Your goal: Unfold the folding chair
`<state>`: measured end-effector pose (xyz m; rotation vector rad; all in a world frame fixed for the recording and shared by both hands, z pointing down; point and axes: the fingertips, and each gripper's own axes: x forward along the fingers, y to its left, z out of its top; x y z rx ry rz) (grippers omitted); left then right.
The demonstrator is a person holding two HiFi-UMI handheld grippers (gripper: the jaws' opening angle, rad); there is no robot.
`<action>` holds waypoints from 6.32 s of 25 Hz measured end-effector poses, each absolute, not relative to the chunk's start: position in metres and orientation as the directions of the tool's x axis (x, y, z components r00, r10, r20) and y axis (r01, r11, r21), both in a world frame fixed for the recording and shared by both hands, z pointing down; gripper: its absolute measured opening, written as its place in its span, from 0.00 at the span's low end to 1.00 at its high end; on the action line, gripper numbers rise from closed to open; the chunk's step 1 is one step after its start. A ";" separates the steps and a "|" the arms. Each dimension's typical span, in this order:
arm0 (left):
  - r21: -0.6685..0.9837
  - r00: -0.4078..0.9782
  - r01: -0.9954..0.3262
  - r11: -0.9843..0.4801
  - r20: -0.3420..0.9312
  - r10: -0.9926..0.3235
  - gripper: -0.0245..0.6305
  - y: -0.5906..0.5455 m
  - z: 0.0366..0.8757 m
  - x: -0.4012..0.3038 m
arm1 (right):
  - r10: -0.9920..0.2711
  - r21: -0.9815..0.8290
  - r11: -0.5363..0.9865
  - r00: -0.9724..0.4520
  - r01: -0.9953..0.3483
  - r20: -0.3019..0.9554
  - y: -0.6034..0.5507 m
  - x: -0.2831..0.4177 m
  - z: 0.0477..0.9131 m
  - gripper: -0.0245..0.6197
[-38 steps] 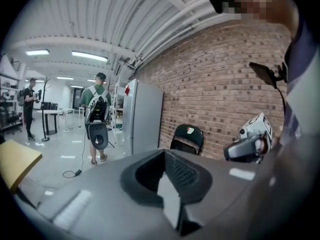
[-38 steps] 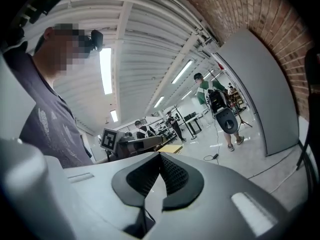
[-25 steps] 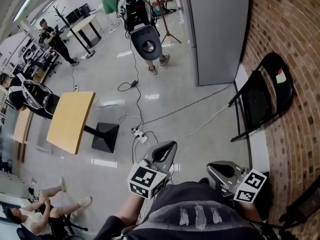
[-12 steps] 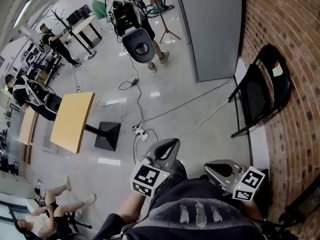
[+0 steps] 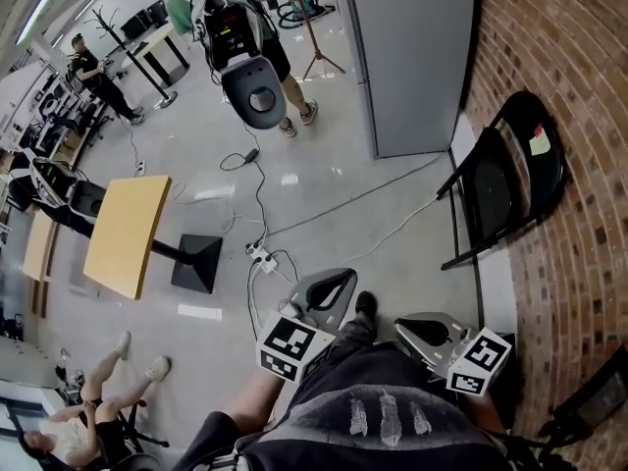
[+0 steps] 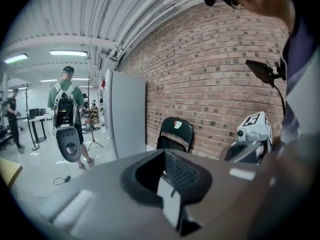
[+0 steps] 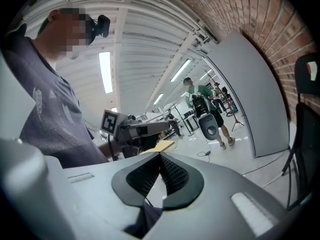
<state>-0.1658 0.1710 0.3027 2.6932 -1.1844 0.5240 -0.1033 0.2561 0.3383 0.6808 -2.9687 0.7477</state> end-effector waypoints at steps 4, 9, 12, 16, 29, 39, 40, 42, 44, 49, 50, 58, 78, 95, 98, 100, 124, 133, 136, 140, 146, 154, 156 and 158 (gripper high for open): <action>0.092 0.649 -0.741 -0.665 0.350 -0.675 0.04 0.145 0.312 -0.163 | -0.418 -0.423 0.782 -0.889 -0.457 0.188 0.238 -0.105 0.350 0.04; 0.237 0.747 -0.664 -0.710 0.256 -0.613 0.04 0.117 0.305 -0.149 | -0.494 -0.446 0.698 -0.827 -0.561 0.268 0.199 -0.096 0.369 0.04; 0.193 0.761 -0.646 -0.739 0.243 -0.601 0.04 0.099 0.308 -0.140 | -0.512 -0.401 0.678 -0.787 -0.616 0.343 0.173 -0.088 0.372 0.04; 0.262 0.776 -0.631 -0.730 0.195 -0.600 0.04 0.066 0.310 -0.155 | -0.556 -0.372 0.623 -0.724 -0.688 0.408 0.137 -0.087 0.372 0.04; 0.372 0.888 -0.448 -0.813 0.082 -0.452 0.04 -0.027 0.307 -0.169 | -0.622 -0.289 0.537 -0.603 -0.793 0.498 0.058 -0.121 0.356 0.04; 0.392 0.947 -0.308 -0.867 0.043 -0.317 0.04 -0.037 0.305 -0.131 | -0.666 -0.267 0.448 -0.517 -0.853 0.537 0.044 -0.107 0.355 0.04; 0.395 0.950 -0.301 -0.868 0.042 -0.310 0.04 -0.037 0.301 -0.130 | -0.662 -0.268 0.453 -0.522 -0.851 0.538 0.041 -0.111 0.353 0.04; 0.396 0.953 -0.295 -0.870 0.049 -0.300 0.04 -0.037 0.299 -0.129 | -0.652 -0.269 0.464 -0.531 -0.844 0.541 0.035 -0.116 0.352 0.04; 0.387 0.953 -0.298 -0.872 0.063 -0.297 0.04 -0.039 0.300 -0.127 | -0.645 -0.269 0.475 -0.539 -0.838 0.542 0.028 -0.117 0.352 0.04; 0.409 0.940 -0.340 -0.847 0.110 -0.324 0.04 -0.060 0.303 -0.123 | -0.619 -0.285 0.497 -0.565 -0.820 0.546 0.007 -0.112 0.349 0.04; 0.419 0.935 -0.351 -0.837 0.119 -0.333 0.04 -0.064 0.305 -0.118 | -0.619 -0.294 0.492 -0.567 -0.819 0.543 0.004 -0.106 0.349 0.04; 0.646 0.947 -0.165 -0.745 -0.107 -0.302 0.04 -0.082 0.272 -0.071 | -0.674 -0.330 0.432 -0.543 -0.839 0.501 0.012 -0.078 0.366 0.04; 0.568 0.952 -0.251 -0.784 0.291 -0.094 0.04 -0.074 0.336 0.176 | -0.839 -0.512 0.224 -0.432 -0.829 0.332 -0.030 0.170 0.392 0.04; 0.534 0.899 -0.335 -0.776 0.429 -0.092 0.04 -0.073 0.368 0.194 | -0.860 -0.105 -0.220 0.142 -0.970 0.490 -0.061 0.399 0.419 0.34; 0.522 0.888 -0.350 -0.778 0.449 -0.098 0.04 -0.073 0.376 0.190 | -0.835 -0.049 -0.264 0.203 -0.963 0.511 -0.065 0.420 0.429 0.37; 0.518 0.880 -0.356 -0.778 0.466 -0.093 0.04 -0.071 0.383 0.189 | -0.815 -0.029 -0.273 0.215 -0.962 0.538 -0.067 0.425 0.440 0.37; 0.413 0.660 -0.385 -0.826 0.748 0.066 0.29 -0.075 0.530 0.301 | -0.896 -0.103 -0.233 0.172 -0.967 0.410 -0.079 0.428 0.462 0.27; 0.449 0.542 -0.491 -0.746 0.828 0.143 0.45 -0.087 0.589 0.335 | -0.911 -0.160 -0.201 0.125 -0.966 0.392 -0.079 0.427 0.464 0.26; 0.450 0.525 -0.513 -0.731 0.838 0.149 0.46 -0.091 0.609 0.347 | -0.915 -0.155 -0.195 0.123 -0.968 0.385 -0.080 0.428 0.464 0.26; 0.399 0.469 -0.539 -0.742 0.874 0.129 0.51 -0.100 0.639 0.359 | -0.918 -0.150 -0.192 0.123 -0.970 0.376 -0.083 0.428 0.466 0.26; 0.378 0.420 -0.559 -0.738 0.896 0.140 0.58 -0.097 0.670 0.368 | -0.912 -0.146 -0.187 0.116 -0.971 0.394 -0.079 0.424 0.473 0.25; 0.381 0.429 -0.558 -0.737 0.893 0.137 0.62 -0.104 0.691 0.380 | -0.913 -0.156 -0.161 0.087 -0.975 0.398 -0.086 0.424 0.479 0.24; 0.365 0.434 -0.521 -0.772 0.892 0.128 0.62 -0.102 0.690 0.385 | -0.913 -0.160 -0.163 0.087 -0.974 0.399 -0.085 0.424 0.479 0.23; 0.349 0.438 -0.488 -0.800 0.891 0.122 0.59 -0.099 0.688 0.390 | -0.912 -0.162 -0.167 0.090 -0.973 0.400 -0.085 0.424 0.479 0.23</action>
